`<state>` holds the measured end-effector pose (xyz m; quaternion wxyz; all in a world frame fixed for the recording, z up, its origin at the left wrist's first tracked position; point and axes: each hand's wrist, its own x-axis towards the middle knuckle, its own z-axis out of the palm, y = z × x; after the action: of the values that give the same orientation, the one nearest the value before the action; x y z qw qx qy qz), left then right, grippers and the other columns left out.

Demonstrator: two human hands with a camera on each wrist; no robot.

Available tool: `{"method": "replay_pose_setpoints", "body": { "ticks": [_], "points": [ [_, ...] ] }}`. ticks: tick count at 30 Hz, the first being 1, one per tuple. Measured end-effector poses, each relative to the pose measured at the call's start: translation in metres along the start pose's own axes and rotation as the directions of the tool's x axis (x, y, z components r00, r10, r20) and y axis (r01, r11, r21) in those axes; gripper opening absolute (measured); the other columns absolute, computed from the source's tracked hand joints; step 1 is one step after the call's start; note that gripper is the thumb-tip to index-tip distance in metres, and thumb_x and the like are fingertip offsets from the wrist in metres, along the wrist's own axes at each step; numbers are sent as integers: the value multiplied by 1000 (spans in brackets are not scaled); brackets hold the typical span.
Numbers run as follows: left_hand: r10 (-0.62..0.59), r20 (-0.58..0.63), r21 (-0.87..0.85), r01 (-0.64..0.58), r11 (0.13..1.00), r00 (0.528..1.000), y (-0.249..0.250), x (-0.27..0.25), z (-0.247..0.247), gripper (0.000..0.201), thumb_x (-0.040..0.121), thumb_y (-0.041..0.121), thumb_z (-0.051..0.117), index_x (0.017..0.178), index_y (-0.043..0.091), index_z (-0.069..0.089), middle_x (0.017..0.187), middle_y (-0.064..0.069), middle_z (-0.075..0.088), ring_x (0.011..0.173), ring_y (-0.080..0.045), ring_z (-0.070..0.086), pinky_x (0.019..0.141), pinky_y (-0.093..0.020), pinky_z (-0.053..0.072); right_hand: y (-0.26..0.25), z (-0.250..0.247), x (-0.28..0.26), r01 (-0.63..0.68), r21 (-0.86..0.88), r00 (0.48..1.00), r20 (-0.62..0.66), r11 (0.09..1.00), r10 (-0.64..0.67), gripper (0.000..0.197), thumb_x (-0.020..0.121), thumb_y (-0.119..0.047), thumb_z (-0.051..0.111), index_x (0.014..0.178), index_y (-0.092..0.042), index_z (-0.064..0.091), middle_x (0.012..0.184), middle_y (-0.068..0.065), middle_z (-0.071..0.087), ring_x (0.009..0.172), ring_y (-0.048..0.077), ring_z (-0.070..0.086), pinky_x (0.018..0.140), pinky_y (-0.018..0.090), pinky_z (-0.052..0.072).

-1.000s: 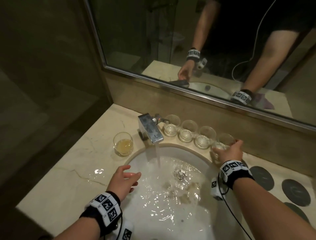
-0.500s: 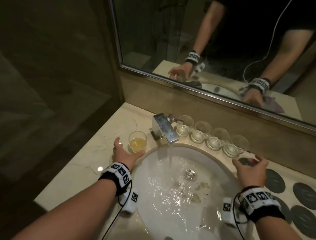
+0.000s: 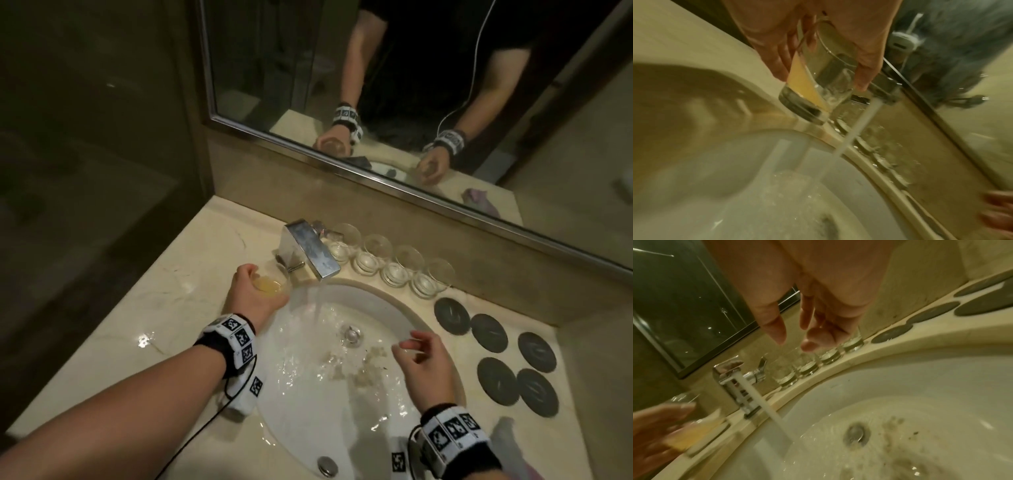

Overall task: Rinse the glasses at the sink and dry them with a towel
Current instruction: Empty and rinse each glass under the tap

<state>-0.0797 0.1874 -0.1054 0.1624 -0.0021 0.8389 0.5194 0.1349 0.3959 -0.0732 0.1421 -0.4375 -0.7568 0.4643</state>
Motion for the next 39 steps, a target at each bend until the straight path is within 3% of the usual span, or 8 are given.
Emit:
{"method": "replay_pose_setpoints", "body": {
  "ticks": [4,7,13,18,22,26,32,39],
  "points": [
    [-70,202,-45,81,996,977,6,-9,32,84,57,42,88,123,28,37,113,6,53,102,-16,55,86,-30,46,-1,46,2,-133,127,976,188,983,108,10,86,-14,69,93,-13,62,91,13,67,70,19,65,54,29,49],
    [-123,236,-70,143,987,964,5,-8,65,78,60,34,89,119,23,38,112,-1,56,97,-17,56,79,-26,43,-1,84,14,-341,233,910,323,911,258,14,91,-22,63,100,-11,61,104,13,65,83,24,66,57,31,51],
    [-183,306,-112,226,968,934,-3,-3,99,87,55,42,88,125,21,42,118,4,57,107,-17,57,93,-30,44,13,116,42,-671,464,734,527,579,428,34,97,-38,50,124,-18,54,123,5,59,102,29,59,64,38,57],
    [-191,333,-150,252,956,923,-9,-4,103,98,42,60,84,123,24,44,111,4,59,104,-17,61,96,-37,49,16,124,55,-741,588,669,687,324,283,38,87,-33,62,114,-6,63,114,17,66,95,30,63,66,35,58],
    [-204,447,-192,317,929,871,-11,-1,99,113,34,67,88,130,26,44,120,2,63,108,-21,64,98,-43,50,21,132,64,-732,597,680,665,327,308,47,92,-43,51,120,-6,58,95,15,63,61,20,58,40,21,45],
    [-183,562,-278,392,877,807,-13,1,98,73,69,18,86,130,22,47,121,-4,64,105,-24,66,84,-37,57,21,129,72,-756,515,647,680,404,344,63,94,-59,38,113,-3,59,82,14,59,52,18,50,34,18,32],
    [-185,499,-345,390,854,847,-17,3,100,72,62,34,89,122,26,50,127,2,55,105,-16,65,83,-28,57,21,127,74,-726,557,687,622,405,375,38,83,-34,54,114,-11,53,75,7,50,48,17,47,35,18,31],
    [-165,511,-450,426,785,843,-20,2,100,63,70,17,86,120,27,50,127,-1,58,103,-17,67,82,-29,57,14,122,73,-723,504,686,602,473,408,47,95,-52,43,105,-10,62,73,9,61,43,15,51,34,16,37]
  ]
}}
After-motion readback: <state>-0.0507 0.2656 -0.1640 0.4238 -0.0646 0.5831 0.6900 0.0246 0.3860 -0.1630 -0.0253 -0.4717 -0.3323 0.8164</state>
